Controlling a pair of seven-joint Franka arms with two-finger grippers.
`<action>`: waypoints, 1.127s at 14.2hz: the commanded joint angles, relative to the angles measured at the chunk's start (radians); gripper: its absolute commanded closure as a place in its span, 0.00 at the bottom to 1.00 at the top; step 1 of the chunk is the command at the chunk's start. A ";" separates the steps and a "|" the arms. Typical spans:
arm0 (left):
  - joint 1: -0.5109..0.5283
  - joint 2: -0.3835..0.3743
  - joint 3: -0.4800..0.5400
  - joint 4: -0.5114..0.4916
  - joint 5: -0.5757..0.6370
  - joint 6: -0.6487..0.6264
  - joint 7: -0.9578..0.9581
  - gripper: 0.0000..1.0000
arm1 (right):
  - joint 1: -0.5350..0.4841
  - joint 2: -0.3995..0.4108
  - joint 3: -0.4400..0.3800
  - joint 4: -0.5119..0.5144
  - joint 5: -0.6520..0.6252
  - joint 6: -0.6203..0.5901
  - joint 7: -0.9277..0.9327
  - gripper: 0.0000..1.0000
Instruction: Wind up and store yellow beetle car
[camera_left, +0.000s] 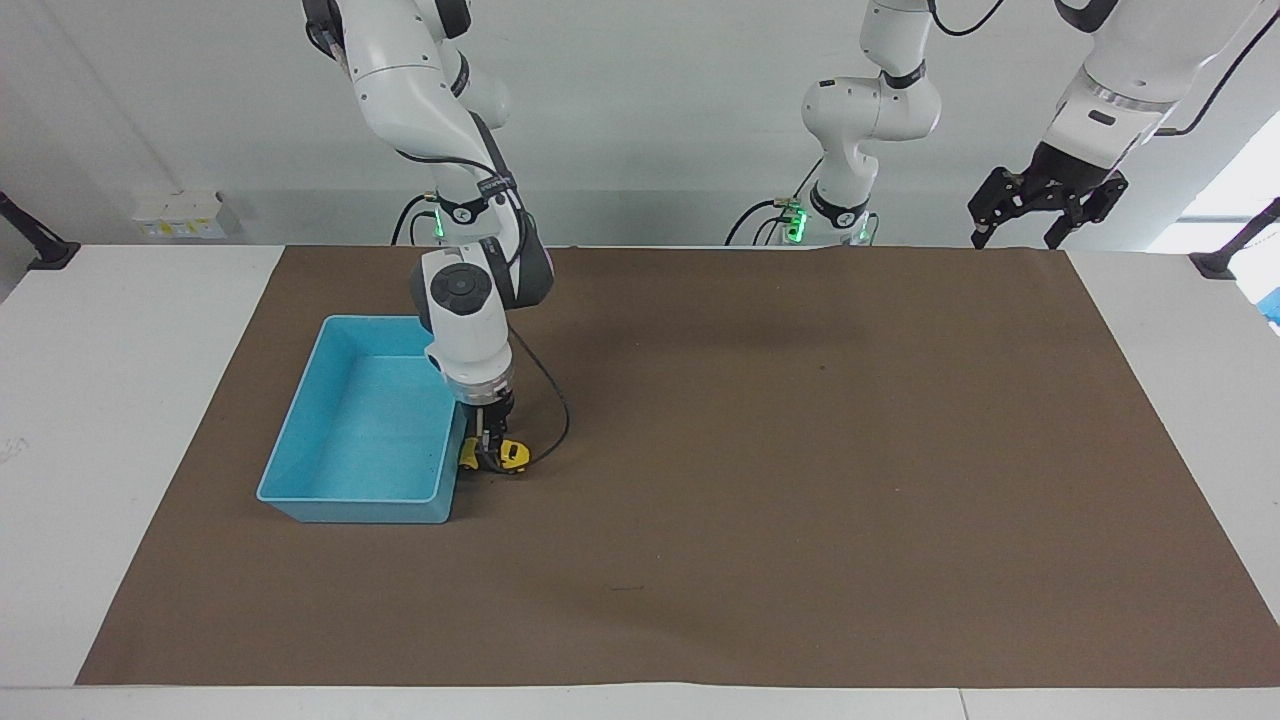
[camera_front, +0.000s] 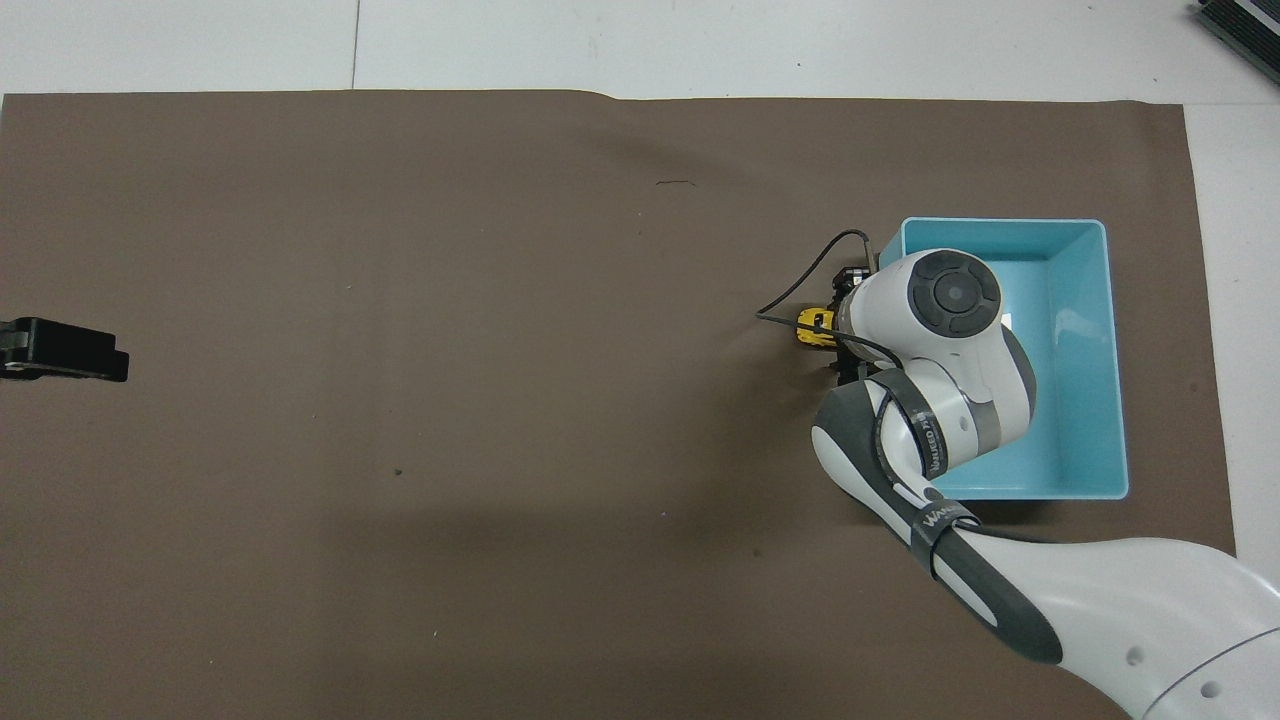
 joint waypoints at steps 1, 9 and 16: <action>0.002 -0.011 0.000 0.001 0.001 -0.013 0.002 0.00 | -0.007 -0.005 0.009 -0.014 -0.031 0.025 0.002 0.66; 0.002 -0.011 0.000 0.001 0.001 -0.013 0.002 0.00 | -0.002 -0.006 0.012 0.032 -0.028 -0.032 -0.004 0.93; 0.003 -0.011 0.000 0.001 0.001 -0.012 0.002 0.00 | -0.001 -0.014 0.040 0.092 -0.016 -0.105 -0.002 1.00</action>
